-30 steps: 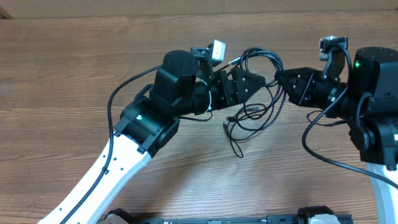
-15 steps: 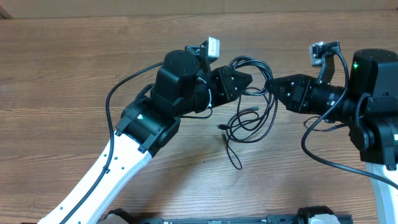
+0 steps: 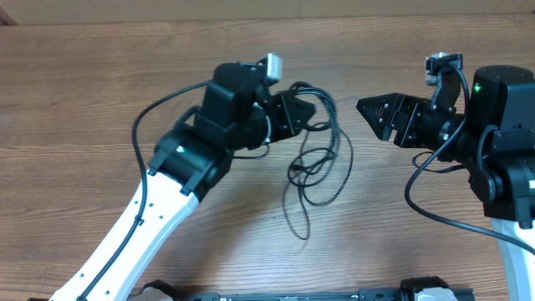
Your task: Untangle cables
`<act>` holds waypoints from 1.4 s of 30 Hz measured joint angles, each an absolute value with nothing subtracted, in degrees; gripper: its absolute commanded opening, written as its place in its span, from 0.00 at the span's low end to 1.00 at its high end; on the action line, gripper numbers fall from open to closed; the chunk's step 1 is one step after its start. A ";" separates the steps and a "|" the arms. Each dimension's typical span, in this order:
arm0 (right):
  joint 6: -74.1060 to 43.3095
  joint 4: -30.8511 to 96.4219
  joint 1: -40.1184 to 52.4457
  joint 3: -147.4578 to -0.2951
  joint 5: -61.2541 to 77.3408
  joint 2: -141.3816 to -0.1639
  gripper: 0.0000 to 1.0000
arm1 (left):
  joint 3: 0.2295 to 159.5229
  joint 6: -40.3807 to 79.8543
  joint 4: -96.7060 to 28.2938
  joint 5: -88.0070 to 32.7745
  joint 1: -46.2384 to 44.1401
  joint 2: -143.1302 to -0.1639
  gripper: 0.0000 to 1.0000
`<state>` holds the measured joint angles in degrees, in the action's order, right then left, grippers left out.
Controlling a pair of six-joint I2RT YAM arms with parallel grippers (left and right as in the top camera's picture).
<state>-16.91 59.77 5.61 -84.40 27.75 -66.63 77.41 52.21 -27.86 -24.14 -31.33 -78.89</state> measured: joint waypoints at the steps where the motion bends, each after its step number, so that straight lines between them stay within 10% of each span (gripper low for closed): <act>1: -16.86 59.57 5.63 -84.44 27.59 -66.98 0.68 | 77.41 51.70 -28.56 -24.12 -30.63 -78.89 0.04; 23: -9.54 85.78 5.63 -129.80 19.59 -93.80 0.64 | 77.41 44.69 -32.67 -24.62 -26.13 -78.89 0.04; 42: -8.88 95.61 5.63 -123.66 7.62 -93.80 0.67 | 77.41 44.31 -33.06 -24.64 -26.13 -78.89 0.04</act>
<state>-8.88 95.61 5.63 -123.66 7.62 -93.80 77.41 44.31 -33.06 -24.64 -26.13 -78.89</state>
